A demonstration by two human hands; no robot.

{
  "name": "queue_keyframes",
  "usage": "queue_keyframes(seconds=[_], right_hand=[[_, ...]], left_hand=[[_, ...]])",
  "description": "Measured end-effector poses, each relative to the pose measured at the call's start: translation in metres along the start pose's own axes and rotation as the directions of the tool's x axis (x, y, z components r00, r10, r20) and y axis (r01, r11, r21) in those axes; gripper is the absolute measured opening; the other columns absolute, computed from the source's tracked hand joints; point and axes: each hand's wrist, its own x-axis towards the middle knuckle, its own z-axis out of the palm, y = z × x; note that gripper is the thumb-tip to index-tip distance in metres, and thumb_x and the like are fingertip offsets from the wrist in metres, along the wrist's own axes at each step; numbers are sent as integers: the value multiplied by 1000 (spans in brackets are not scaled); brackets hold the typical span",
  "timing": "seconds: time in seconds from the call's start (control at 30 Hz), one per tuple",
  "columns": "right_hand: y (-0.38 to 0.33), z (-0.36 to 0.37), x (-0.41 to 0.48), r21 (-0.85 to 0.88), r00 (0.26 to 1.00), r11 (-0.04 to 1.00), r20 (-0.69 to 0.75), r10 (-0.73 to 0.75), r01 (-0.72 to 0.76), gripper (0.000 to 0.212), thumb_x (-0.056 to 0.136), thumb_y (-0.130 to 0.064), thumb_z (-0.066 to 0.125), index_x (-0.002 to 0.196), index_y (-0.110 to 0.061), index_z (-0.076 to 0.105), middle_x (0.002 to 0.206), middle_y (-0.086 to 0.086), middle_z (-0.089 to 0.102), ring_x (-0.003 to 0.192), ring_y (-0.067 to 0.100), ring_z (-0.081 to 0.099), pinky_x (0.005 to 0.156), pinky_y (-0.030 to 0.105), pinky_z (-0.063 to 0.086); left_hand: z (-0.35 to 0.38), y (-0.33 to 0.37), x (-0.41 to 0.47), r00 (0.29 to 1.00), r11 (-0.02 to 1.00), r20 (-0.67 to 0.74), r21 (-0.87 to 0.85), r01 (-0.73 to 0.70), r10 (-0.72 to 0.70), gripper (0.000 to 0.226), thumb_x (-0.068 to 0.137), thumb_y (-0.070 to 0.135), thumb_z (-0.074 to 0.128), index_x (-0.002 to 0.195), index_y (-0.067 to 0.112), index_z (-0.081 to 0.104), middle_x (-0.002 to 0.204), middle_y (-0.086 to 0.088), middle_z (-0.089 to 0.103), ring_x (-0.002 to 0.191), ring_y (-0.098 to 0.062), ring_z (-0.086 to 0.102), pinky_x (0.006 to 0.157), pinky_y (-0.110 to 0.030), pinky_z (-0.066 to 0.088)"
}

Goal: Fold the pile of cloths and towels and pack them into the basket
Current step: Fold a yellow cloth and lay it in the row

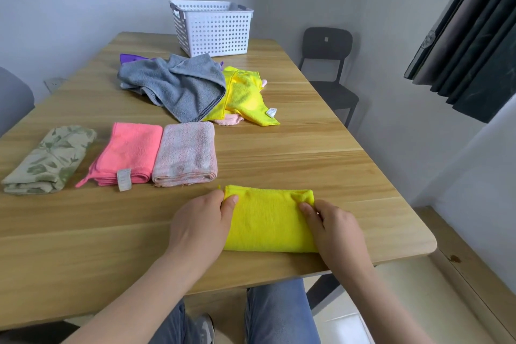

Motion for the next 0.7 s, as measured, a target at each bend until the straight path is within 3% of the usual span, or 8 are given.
queue_keyframes(seconds=[0.2, 0.33, 0.47, 0.53, 0.6, 0.7], right_hand=[[-10, -1, 9, -111, 991, 986, 41, 131, -126, 42, 99, -45, 34, 72, -18, 50, 61, -6, 45, 68, 24, 49, 55, 32, 31], [-13, -1, 17, -172, 975, 963, 53, 217, -205, 49, 99, -42, 37, 58, -16, 42, 55, -1, 42, 63, 28, 46, 49, 31, 27], [-16, -4, 22, -191, 959, 945, 48, 278, -265, 54, 96, -44, 42, 52, -14, 37, 52, 1, 41, 59, 29, 42, 44, 27, 23], [-17, -2, 21, -209, 959, 941, 35, 280, -267, 54, 96, -45, 41, 51, -15, 38, 53, 1, 42, 61, 29, 43, 46, 28, 26], [-19, -1, 20, -218, 958, 937, 20, 285, -274, 54, 96, -46, 40, 52, -15, 39, 54, 0, 43, 62, 29, 45, 51, 28, 30], [-19, 0, 18, -226, 956, 933, 18, 291, -280, 53, 96, -47, 38, 53, -16, 39, 56, 0, 44, 63, 29, 47, 53, 28, 32]], left_hand=[[1, 7, 13, 995, 993, 85, 108, 37, -47, 41, 100, 41, 29, 64, 21, 28, 71, 0, 52, 73, -26, 46, 59, -31, 28], [4, 9, 23, 987, 985, 139, 162, 63, -86, 37, 100, 40, 29, 71, 18, 38, 91, -7, 63, 82, -29, 54, 61, -31, 32], [-3, 10, 23, 990, 977, 122, 206, 48, -74, 30, 99, 41, 34, 81, 18, 41, 93, -5, 64, 78, -25, 53, 59, -30, 31], [-7, 9, 18, 1000, 968, 7, 249, -15, 13, 23, 95, 40, 45, 97, 18, 46, 92, -3, 63, 81, -26, 61, 57, -30, 34], [-5, 9, 14, 978, 961, -111, 235, -145, 175, 24, 83, 27, 66, 101, 15, 55, 90, -4, 60, 78, -27, 61, 60, -33, 40], [3, 22, 8, 883, 916, -248, 154, -370, 398, 18, 77, 10, 64, 94, 15, 66, 101, -4, 63, 90, -26, 59, 82, -35, 41]])
